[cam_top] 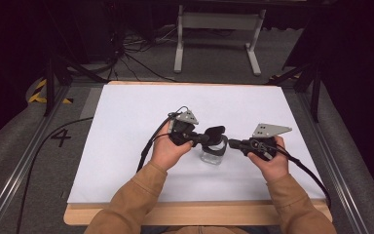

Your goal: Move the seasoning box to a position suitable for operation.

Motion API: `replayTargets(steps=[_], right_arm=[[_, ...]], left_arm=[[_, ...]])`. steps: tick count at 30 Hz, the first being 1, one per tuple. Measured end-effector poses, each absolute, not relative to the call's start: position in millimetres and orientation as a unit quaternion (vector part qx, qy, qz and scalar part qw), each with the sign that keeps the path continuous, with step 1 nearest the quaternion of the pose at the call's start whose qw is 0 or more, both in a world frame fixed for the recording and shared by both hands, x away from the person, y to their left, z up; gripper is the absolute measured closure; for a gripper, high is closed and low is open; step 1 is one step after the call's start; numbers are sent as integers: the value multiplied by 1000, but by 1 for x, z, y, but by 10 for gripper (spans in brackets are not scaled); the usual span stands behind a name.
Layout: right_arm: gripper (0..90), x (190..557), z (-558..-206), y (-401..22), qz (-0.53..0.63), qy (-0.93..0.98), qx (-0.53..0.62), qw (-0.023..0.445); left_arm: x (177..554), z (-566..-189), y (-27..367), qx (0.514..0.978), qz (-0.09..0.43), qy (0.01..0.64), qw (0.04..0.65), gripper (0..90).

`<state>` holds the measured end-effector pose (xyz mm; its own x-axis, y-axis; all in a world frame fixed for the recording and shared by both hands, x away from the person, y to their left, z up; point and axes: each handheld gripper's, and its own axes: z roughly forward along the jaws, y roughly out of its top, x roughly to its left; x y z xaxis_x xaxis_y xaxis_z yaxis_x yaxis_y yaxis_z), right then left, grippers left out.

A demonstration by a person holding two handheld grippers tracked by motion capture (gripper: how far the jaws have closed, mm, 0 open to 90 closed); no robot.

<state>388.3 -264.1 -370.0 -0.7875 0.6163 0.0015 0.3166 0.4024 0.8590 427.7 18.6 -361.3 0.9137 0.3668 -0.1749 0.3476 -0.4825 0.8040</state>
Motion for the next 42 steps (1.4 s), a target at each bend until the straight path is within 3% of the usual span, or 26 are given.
replayTargets(steps=[9, 20, 33, 42], right_arm=[[900, 395, -366, -305, 460, 792, 354, 188], [900, 397, -370, -301, 464, 795, 347, 178], [900, 438, -395, -275, 456, 825, 304, 139], [900, 460, -425, -262, 448, 843, 279, 104]], left_arm=[[428, -368, 10, 871, 1, 203, 448, 882], [426, -364, 17, 867, 18, 208, 453, 883], [415, -357, 113, 829, 78, 316, 455, 877], [407, -360, 148, 809, 93, 360, 456, 869]])
